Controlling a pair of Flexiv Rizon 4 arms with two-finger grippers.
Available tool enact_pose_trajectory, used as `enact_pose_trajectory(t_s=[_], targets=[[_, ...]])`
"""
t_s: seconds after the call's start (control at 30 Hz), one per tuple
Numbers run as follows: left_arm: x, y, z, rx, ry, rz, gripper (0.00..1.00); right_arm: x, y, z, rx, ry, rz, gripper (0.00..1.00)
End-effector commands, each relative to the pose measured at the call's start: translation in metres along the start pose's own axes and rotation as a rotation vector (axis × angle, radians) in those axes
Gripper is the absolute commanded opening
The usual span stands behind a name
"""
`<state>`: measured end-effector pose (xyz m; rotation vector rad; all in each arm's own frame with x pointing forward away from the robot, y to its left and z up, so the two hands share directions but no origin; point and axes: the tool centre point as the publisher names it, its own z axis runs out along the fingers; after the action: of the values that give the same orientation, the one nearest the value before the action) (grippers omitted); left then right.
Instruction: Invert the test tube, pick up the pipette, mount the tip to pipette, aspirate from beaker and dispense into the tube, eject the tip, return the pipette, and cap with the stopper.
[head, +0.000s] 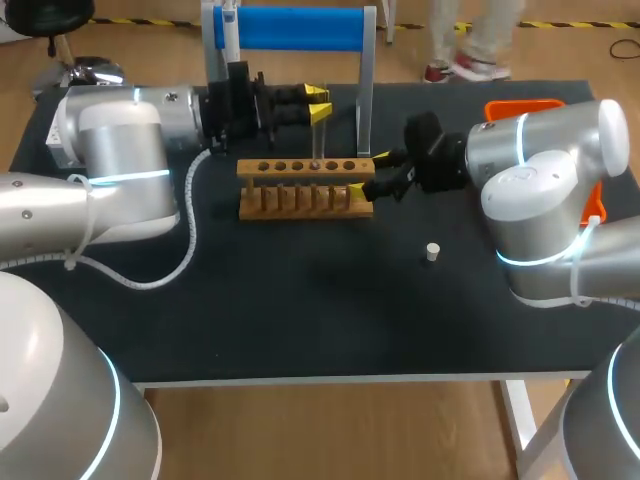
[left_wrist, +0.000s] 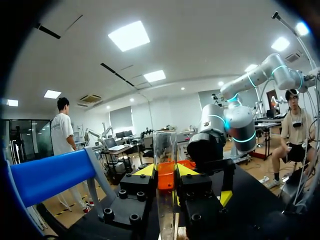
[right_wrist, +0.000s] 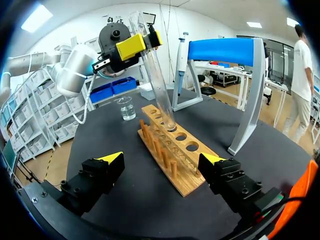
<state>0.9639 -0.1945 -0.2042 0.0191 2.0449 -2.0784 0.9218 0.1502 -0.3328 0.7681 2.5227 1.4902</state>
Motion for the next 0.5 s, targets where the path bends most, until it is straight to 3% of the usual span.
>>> enact_pose_trajectory(t_s=[0.03,0.5], targets=[[0.0002,0.002,-0.0017,0.001,0.001,0.0,0.0,0.0001,0.0,-0.0003,0.001,0.0,0.0,1.0],[-0.0017,0.0113,-0.0026,-0.01,0.0,0.01,0.0,0.0001,0.0,-0.0003,0.001,0.0,0.0,1.0]])
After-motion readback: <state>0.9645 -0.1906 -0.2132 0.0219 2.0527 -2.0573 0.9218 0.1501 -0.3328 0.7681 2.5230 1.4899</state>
